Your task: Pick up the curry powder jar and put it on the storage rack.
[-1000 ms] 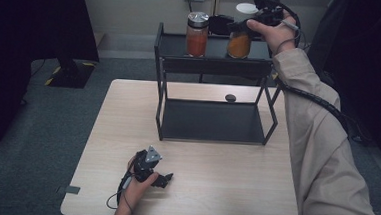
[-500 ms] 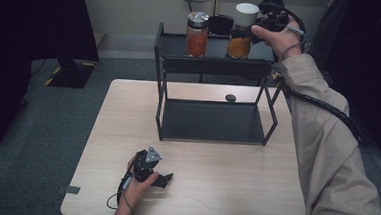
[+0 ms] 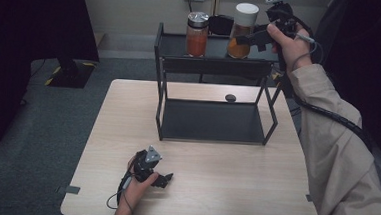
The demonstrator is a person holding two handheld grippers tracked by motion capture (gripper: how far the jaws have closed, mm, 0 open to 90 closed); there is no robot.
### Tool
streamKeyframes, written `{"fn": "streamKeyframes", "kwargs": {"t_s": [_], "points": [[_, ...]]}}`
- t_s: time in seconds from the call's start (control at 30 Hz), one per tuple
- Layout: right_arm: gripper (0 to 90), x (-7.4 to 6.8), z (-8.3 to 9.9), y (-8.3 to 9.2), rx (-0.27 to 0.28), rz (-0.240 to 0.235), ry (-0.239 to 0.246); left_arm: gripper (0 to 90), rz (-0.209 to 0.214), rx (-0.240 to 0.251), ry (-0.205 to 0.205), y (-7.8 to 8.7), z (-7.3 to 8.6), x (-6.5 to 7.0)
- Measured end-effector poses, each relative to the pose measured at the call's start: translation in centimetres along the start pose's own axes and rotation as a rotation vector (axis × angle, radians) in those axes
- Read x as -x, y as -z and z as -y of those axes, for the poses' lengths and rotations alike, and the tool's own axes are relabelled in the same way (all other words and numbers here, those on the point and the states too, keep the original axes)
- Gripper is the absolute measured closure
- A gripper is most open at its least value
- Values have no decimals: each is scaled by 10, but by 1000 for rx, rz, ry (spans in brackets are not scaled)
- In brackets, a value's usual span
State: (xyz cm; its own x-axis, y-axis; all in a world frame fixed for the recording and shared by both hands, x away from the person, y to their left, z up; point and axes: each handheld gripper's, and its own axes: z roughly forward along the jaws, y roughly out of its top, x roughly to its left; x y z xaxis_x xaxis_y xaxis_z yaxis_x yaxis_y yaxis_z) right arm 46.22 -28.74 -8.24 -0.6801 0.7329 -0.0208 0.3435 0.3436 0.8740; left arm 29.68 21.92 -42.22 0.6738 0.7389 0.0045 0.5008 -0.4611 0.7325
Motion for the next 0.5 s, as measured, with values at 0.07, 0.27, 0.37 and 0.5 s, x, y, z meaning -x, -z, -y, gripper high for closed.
{"fn": "streamKeyframes", "kwargs": {"t_s": [0.07, 0.27, 0.37, 0.5], "points": [[12, -2, 2, 2, -3, -3, 3, 0, 0, 1, 0, 0, 0, 0], [13, -7, 11, 6, 0, -5, 9, 0, -1, 1, 0, 0, 0, 0], [14, -10, 16, 5, 3, -12, 8, 0, -1, 3, 2, 0, 0, 0], [15, -14, 21, 5, 2, -17, 11, 0, -1, 1, 0, 0, 0, 0]]}}
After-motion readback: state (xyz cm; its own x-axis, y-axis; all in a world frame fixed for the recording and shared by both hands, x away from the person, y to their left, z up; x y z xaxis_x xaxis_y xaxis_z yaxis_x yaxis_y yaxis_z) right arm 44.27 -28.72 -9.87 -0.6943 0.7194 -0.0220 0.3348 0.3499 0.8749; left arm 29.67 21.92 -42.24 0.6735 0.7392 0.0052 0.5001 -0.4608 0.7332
